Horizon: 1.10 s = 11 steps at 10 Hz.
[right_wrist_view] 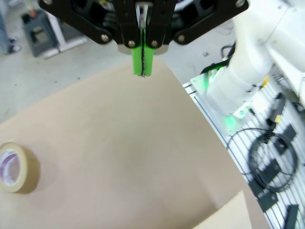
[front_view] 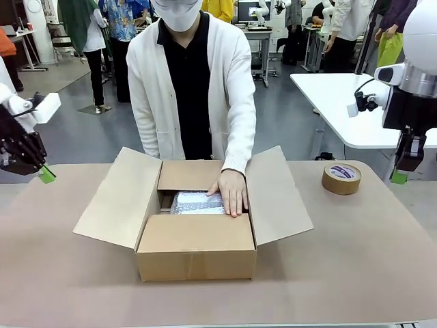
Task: Wrap the clocks to prevent damage.
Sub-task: Push the right (or left) flap of the Package Box to close it.
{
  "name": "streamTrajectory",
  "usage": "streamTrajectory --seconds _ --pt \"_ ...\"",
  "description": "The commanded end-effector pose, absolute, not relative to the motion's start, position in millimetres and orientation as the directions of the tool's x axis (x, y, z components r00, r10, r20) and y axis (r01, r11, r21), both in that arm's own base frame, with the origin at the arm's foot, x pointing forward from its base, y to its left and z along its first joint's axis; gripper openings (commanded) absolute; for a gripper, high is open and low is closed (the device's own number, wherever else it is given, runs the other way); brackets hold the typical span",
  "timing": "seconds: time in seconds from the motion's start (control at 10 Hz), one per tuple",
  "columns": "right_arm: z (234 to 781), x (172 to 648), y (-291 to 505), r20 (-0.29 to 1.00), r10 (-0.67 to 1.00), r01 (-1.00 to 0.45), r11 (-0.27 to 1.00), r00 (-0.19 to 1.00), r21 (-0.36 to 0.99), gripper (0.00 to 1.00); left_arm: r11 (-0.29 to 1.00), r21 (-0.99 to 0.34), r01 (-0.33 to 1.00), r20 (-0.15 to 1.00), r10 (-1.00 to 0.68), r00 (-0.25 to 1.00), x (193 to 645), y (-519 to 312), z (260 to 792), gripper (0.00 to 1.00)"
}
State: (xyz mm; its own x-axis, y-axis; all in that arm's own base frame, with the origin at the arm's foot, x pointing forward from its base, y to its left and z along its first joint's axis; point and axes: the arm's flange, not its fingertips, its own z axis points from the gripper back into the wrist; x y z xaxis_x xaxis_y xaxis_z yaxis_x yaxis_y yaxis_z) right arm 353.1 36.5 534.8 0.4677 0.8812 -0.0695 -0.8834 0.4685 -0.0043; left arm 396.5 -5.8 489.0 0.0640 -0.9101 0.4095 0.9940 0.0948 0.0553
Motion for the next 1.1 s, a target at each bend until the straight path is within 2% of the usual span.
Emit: streamTrajectory --seconds 0.0,0.1,0.3,0.4,0.5,0.6,0.8,0.9,1.0 --pt "532 351 37 -0.062 0.881 -0.883 0.47 0.469 0.004 0.01 -0.058 0.031 0.998 0.682 -0.728 -0.064 410 25 469 0.0" --pt "532 351 37 -0.062 0.881 -0.883 0.47 0.469 0.004 0.01 -0.029 0.037 0.999 0.748 -0.662 -0.047 404 39 457 0.0" --pt "532 351 37 -0.062 0.881 -0.883 0.47 0.469 0.004 0.01 -0.058 -0.016 0.998 0.817 -0.576 -0.02 413 61 441 0.0" --pt "532 351 37 -0.062 0.881 -0.883 0.47 0.469 0.004 0.01 -0.032 -0.039 0.999 0.826 -0.564 0.014 410 61 430 0.0" --pt "532 351 37 -0.062 0.881 -0.883 0.47 0.469 0.004 0.01 0.052 -0.03 0.998 0.785 -0.617 0.056 402 57 441 0.0" --pt "532 351 37 -0.062 0.881 -0.883 0.47 0.469 0.004 0.01 -0.03 0.004 1.0 0.83 -0.557 -0.02 396 58 437 0.0" --pt "532 351 37 -0.062 0.881 -0.883 0.47 0.469 0.004 0.01 -0.03 0.004 1.0 0.83 -0.557 -0.02 396 58 437 0.0" --pt "532 351 37 -0.062 0.881 -0.883 0.47 0.469 0.004 0.01 -0.016 -0.036 0.999 0.813 -0.582 0.02 398 60 430 0.0" --pt "532 351 37 -0.062 0.881 -0.883 0.47 0.469 0.004 0.01 0.019 -0.091 0.996 0.79 -0.607 0.084 425 62 405 0.0"
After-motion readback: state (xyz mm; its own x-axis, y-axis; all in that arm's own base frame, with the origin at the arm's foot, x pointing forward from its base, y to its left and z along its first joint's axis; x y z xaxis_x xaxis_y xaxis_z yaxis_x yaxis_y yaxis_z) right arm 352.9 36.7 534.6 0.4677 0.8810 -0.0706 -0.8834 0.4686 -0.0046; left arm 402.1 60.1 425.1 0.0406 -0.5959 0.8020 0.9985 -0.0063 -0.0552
